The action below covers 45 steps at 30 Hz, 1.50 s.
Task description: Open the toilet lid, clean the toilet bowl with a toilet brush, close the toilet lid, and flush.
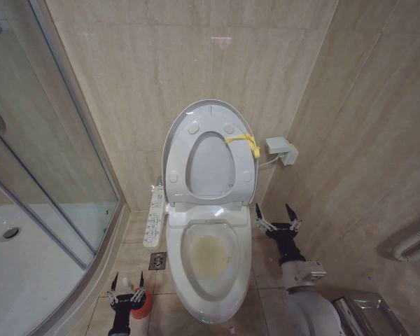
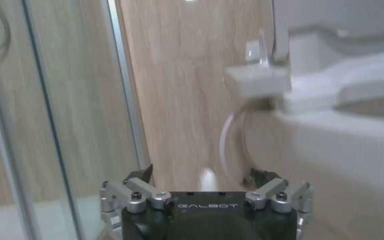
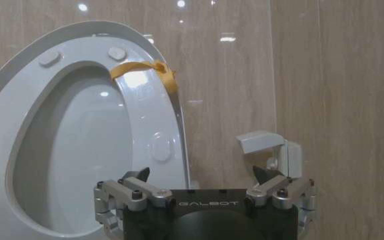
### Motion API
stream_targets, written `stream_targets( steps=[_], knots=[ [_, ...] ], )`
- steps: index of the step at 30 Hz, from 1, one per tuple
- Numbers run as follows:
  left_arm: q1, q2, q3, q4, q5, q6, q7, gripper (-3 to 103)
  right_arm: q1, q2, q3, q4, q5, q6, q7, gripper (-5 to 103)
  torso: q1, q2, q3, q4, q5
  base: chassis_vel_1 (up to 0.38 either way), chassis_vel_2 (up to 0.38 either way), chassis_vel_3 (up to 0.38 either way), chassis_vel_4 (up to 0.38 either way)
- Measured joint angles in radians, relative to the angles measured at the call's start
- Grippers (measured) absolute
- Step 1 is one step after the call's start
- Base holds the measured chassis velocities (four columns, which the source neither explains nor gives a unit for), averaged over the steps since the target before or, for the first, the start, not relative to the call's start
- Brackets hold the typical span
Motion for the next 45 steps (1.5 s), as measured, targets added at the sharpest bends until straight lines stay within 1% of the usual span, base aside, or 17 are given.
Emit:
stream_targets(
  steps=[1,4,5,6,10,11,15,16,20,21,26,30,34,39,42,43,45],
  knots=[
    [0.004,0.0,-0.002,-0.008,0.004,0.001,-0.002,94,0.0,0.0,0.0,0.0,0.0,0.0,0.0,100,0.0,0.0,0.0,0.0,0.0,0.0,0.0,0.0,0.0],
    [0.049,-0.003,-0.03,-0.111,0.054,0.01,-0.022,94,0.0,0.0,0.0,0.0,0.0,0.0,0.0,100,0.0,0.0,0.0,-0.0001,0.0,0.0,0.0,0.0,0.0],
    [0.072,-0.003,-0.041,-0.16,0.064,0.021,-0.027,100,0.0,0.0,0.0,0.0,0.0,0.0,0.0,100,0.0,0.0,0.0,0.0001,-0.0001,0.0,0.0,0.0,0.0],
    [0.072,-0.003,-0.041,-0.16,0.064,0.021,-0.027,100,0.0,0.0,0.0,0.0,0.0,0.0,0.0,100,0.0,0.0,0.0,0.0001,-0.0001,0.0,0.0,0.0,0.0],
    [0.172,-0.002,-0.076,-0.366,0.081,0.076,-0.036,100,0.0,0.0,0.0,0.0,0.0,0.0,0.0,100,0.0,0.0,0.0,-0.0001,0.0,0.0,0.0,0.0,0.0],
    [0.172,-0.002,-0.076,-0.366,0.081,0.076,-0.036,100,0.0,0.0,0.0,0.0,0.0,0.0,0.0,100,0.0,0.0,0.0,-0.0001,0.0,0.0,0.0,0.0,0.0],
    [0.279,-0.001,-0.114,-0.564,0.109,0.132,-0.04,100,0.0,0.0,0.0,0.0,0.0,0.0,0.0,100,0.0,0.0,0.0,0.0001,-0.0001,0.0,0.0,0.0,0.0],
    [0.279,-0.001,-0.114,-0.564,0.109,0.132,-0.04,100,0.0,0.0,0.0,0.0,0.0,0.0,0.0,100,0.0,0.0,0.0,0.0001,-0.0001,0.0,0.0,0.0,0.0],
    [0.38,0.007,-0.165,-0.747,0.106,0.185,-0.024,100,0.0,0.0,0.0,0.0,0.0,0.0,0.0,100,0.0,0.0,0.0,0.0001,-0.0001,0.0,0.0,0.0,0.0],
    [0.38,0.007,-0.165,-0.747,0.106,0.185,-0.024,100,0.0,0.0,0.0,0.0,0.0,0.0,0.0,100,0.0,0.0,0.0,0.0001,-0.0001,0.0,0.0,0.0,0.0],
    [0.448,0.011,-0.233,-0.845,0.063,0.202,0.002,100,0.0,0.0,0.0,0.0,0.0,0.0,0.0,100,0.0,0.0,0.0,-0.0001,-0.0001,0.0,0.0,0.0,0.0],
    [0.506,0.012,-0.289,-0.928,0.0,0.217,0.024,97,0.0,0.0,0.0,0.0,0.0,0.0,0.0,100,0.0,0.0,0.0,0.0002,0.0,0.0,0.0,0.0,0.0],
    [0.509,0.02,-0.319,-0.94,-0.04,0.217,0.045,97,0.0,0.0,0.0,0.0,0.0,0.0,0.0,100,0.0,0.0,0.0,0.0,-0.0001,0.0,0.0,0.0,0.0],
    [0.497,0.024,-0.328,-0.941,-0.085,0.223,0.063,97,0.0,0.0,0.0,0.0,0.0,0.0,0.0,100,0.0,0.0,0.0,0.0,-0.0001,0.0,0.0,0.0,0.0],
    [0.471,0.024,-0.332,-0.942,-0.143,0.288,0.072,97,0.0,0.0,0.0,0.0,0.0,0.0,0.0,100,0.0,0.0,0.0,-0.0001,-0.0002,0.0,0.0,0.0,0.0],
    [0.471,0.024,-0.332,-0.942,-0.143,0.288,0.072,97,0.0,0.0,0.0,0.0,0.0,0.0,0.0,100,0.0,0.0,0.0,-0.0001,-0.0002,0.0,0.0,0.0,0.0],
    [0.464,0.024,-0.332,-0.945,-0.161,0.327,0.073,97,0.0,0.0,0.0,0.0,0.0,0.0,0.0,100,0.0,0.0,0.0,0.0,-0.0002,0.0,0.0,0.0,0.0]
  ],
)
